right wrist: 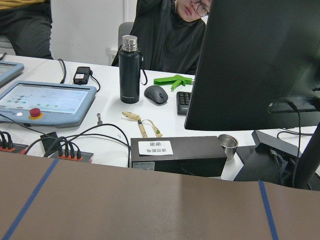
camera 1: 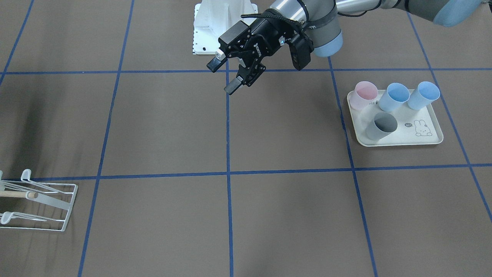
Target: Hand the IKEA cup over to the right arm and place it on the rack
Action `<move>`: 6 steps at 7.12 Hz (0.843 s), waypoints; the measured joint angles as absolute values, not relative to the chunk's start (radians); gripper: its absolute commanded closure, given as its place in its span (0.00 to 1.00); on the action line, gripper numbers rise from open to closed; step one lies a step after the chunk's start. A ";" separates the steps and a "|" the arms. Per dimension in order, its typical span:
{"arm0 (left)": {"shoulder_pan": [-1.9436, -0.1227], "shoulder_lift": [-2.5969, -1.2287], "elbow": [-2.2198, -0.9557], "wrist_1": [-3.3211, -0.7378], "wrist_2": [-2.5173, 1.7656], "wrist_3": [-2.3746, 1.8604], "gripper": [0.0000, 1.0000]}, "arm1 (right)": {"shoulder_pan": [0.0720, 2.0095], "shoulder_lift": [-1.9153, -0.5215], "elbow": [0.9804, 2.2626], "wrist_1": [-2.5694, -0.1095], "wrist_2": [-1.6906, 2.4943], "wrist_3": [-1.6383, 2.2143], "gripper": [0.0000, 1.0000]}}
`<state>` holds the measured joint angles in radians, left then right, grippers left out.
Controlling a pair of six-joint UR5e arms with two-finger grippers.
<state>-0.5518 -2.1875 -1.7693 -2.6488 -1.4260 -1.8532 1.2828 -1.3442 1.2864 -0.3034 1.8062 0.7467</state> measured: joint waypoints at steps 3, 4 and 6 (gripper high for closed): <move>-0.693 -2.171 -1.869 -2.435 -1.657 -1.779 0.00 | 1.344 -1.330 1.433 -0.375 1.982 0.954 0.00; -0.761 -2.137 -1.918 -2.320 -1.765 -1.667 0.00 | 1.340 -1.324 1.527 -0.470 2.009 1.022 0.00; -0.856 -2.025 -2.012 -2.128 -1.895 -1.404 0.00 | 1.289 -1.298 1.721 -0.694 2.026 1.135 0.00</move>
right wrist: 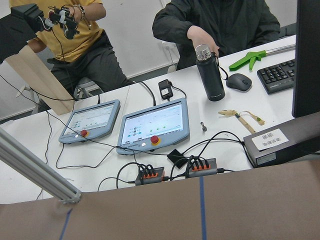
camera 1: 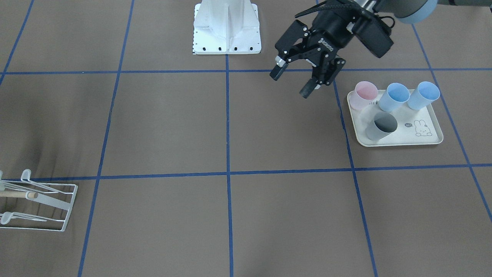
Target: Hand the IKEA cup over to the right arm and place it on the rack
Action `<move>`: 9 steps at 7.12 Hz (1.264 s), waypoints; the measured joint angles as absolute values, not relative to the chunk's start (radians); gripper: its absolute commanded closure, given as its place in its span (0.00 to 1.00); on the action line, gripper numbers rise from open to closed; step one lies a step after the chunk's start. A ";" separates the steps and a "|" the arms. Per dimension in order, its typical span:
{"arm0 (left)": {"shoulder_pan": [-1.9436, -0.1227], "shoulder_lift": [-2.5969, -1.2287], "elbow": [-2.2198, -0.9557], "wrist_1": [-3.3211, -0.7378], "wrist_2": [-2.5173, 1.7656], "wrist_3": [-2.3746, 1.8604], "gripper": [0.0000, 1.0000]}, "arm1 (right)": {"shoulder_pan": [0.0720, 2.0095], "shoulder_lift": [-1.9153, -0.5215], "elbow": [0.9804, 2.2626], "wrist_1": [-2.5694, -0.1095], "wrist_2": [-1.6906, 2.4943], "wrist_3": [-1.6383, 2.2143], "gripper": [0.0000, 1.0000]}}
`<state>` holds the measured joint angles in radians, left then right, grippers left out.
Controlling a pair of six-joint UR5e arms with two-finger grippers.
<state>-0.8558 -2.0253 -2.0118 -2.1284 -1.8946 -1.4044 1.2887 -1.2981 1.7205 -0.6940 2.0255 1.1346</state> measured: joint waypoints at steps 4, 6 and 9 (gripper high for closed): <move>-0.994 -1.682 -2.077 -2.064 -2.056 -0.920 0.00 | 1.119 -1.205 1.825 -0.768 2.025 1.416 0.00; -1.073 -1.543 -2.076 -2.063 -2.118 -0.687 0.00 | 1.050 -1.176 1.843 -0.768 2.017 1.473 0.00; -1.180 -1.438 -2.032 -2.045 -2.213 -0.437 0.00 | 0.985 -1.138 1.845 -0.766 1.989 1.534 0.00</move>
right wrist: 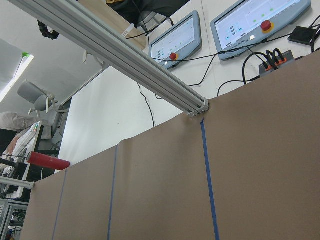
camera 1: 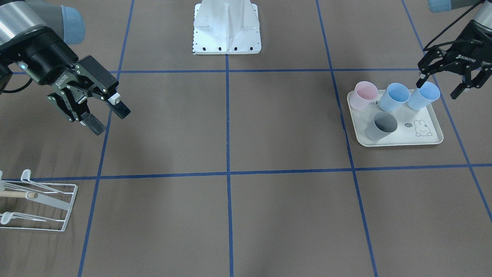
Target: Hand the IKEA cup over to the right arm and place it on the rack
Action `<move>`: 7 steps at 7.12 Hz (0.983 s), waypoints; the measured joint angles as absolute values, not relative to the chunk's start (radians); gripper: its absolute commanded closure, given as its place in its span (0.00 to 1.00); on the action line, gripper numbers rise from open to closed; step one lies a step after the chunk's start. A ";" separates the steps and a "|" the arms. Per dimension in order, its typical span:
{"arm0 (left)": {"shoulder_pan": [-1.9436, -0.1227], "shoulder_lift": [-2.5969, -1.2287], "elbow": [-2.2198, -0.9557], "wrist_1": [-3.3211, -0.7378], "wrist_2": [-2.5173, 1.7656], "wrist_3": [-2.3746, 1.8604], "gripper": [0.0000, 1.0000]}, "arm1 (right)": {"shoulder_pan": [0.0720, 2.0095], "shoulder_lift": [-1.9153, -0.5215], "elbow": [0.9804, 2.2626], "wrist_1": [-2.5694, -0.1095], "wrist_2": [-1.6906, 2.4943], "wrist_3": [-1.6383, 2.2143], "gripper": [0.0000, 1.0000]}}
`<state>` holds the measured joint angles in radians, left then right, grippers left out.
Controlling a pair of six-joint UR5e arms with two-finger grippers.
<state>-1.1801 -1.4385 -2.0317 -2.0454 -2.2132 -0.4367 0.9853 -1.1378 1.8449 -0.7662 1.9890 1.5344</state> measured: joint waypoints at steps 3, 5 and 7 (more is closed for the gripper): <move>-1.192 -1.409 -1.927 -2.008 -2.236 -0.232 0.00 | 0.941 -1.129 1.844 -0.765 1.953 1.550 0.00; -1.195 -1.375 -1.866 -2.007 -2.235 -0.105 0.00 | 0.924 -1.128 1.844 -0.765 1.940 1.552 0.00; -1.196 -1.345 -1.822 -2.015 -2.232 -0.046 0.00 | 0.916 -1.127 1.845 -0.765 1.938 1.559 0.00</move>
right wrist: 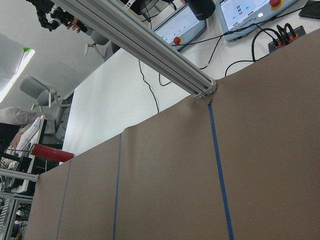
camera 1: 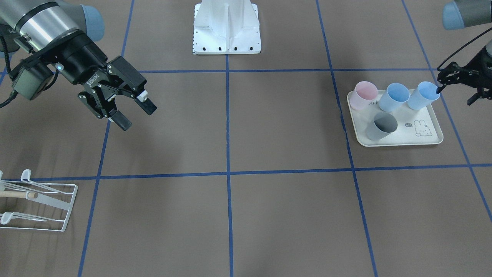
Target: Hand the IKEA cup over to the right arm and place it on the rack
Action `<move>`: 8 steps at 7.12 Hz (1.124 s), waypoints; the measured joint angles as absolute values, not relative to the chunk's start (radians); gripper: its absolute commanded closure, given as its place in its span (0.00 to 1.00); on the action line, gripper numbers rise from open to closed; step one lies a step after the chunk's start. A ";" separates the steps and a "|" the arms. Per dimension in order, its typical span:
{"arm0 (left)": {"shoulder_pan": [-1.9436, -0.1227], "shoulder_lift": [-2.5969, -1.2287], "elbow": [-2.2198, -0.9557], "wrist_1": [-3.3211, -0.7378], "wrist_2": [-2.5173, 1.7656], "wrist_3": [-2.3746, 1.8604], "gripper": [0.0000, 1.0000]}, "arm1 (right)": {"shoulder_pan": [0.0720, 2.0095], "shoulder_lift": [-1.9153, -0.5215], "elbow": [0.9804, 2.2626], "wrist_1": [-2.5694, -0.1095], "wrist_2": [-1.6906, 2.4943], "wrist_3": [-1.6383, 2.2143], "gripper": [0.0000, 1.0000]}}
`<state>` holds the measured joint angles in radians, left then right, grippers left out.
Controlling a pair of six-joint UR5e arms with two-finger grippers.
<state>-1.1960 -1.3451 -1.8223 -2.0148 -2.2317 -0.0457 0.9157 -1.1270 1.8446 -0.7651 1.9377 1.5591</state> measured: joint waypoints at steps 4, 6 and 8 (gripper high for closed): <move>-1.188 -1.345 -1.757 -2.022 -2.238 -0.042 0.00 | 0.907 -1.126 1.845 -0.764 1.937 1.562 0.00; -1.184 -1.346 -1.751 -2.020 -2.239 -0.043 0.00 | 0.907 -1.126 1.845 -0.764 1.938 1.562 0.00; -1.171 -1.347 -1.745 -2.018 -2.242 -0.042 0.00 | 0.907 -1.126 1.845 -0.764 1.939 1.562 0.00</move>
<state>-1.1706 -1.3471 -1.7446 -2.0178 -2.2418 -0.0423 0.9066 -1.1259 1.8452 -0.7639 1.9388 1.5616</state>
